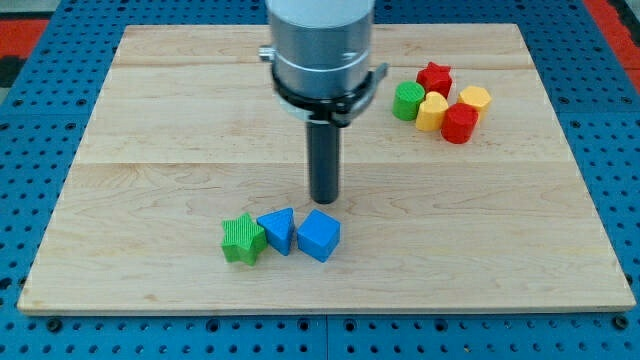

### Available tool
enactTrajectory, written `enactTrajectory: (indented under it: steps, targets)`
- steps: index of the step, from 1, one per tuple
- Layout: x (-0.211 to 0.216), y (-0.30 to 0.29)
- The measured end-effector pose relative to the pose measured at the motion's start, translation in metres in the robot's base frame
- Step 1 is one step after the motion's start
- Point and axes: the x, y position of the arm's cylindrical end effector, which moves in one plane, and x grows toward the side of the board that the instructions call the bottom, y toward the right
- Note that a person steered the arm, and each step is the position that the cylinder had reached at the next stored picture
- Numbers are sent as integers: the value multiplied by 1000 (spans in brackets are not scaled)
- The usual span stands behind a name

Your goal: Point your arm at the down side of red circle

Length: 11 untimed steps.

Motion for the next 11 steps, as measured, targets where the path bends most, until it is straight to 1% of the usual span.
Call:
enactTrajectory:
  steps: [1, 2, 5, 8, 10, 11]
  targets:
    - [0, 74]
    - [-1, 125]
    - [-14, 127]
    - [-43, 127]
    - [-39, 132]
    - [-37, 151]
